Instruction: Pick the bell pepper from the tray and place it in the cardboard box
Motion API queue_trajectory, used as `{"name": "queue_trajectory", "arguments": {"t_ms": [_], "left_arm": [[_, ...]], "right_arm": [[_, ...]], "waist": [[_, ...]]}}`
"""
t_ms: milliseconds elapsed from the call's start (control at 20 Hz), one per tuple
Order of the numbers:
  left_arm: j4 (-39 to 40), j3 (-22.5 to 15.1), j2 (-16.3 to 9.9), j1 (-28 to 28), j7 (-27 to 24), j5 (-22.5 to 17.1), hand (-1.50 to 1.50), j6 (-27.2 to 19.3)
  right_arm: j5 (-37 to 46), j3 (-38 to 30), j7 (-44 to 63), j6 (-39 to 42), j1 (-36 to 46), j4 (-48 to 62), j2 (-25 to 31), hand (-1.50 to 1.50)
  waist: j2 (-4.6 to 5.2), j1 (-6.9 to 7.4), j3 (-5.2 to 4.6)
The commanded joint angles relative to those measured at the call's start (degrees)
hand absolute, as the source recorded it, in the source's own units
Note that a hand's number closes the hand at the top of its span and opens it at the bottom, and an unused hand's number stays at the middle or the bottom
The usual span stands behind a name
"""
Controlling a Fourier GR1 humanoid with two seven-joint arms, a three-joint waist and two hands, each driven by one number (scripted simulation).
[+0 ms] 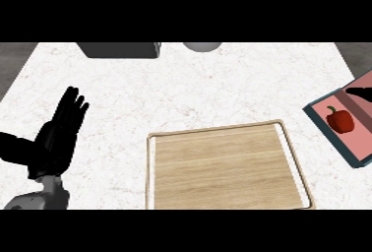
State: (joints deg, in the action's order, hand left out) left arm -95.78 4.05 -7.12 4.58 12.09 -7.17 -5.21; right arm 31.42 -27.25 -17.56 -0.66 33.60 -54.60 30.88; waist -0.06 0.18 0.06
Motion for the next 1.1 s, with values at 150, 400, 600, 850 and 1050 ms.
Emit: {"name": "queue_trajectory", "arguments": {"t_ms": [150,400,600,850,1050], "left_arm": [[0.9,-0.1,0.7,0.9,-0.2,0.4,0.0,-0.7],[0.6,0.7,0.2,5.2,3.7,0.6,0.0,-2.3],[1.8,-0.2,0.2,2.2,-0.2,1.2,0.0,0.0],[-0.4,1.1,-0.7,1.0,1.3,-0.4,0.0,1.1],[-0.4,-2.6,3.1,-0.3,-0.3,3.1,0.0,-1.7]], "right_arm": [[-17.4,-11.2,2.5,11.1,3.3,3.2,0.1,-1.5],[-23.3,-16.1,0.5,15.0,-1.7,5.9,3.6,-1.5],[-25.7,-18.7,-5.4,16.0,-0.4,15.1,10.2,-1.5],[-28.9,-20.6,-10.9,19.2,-4.2,20.4,14.3,-1.5],[-29.2,-18.9,-14.6,18.8,-5.0,24.0,15.7,-1.5]], "waist": [[-0.07,-0.77,-0.03],[0.05,-0.61,-0.02],[0.28,0.21,0.0],[0.23,0.21,0.01],[0.22,0.29,0.01]]}}
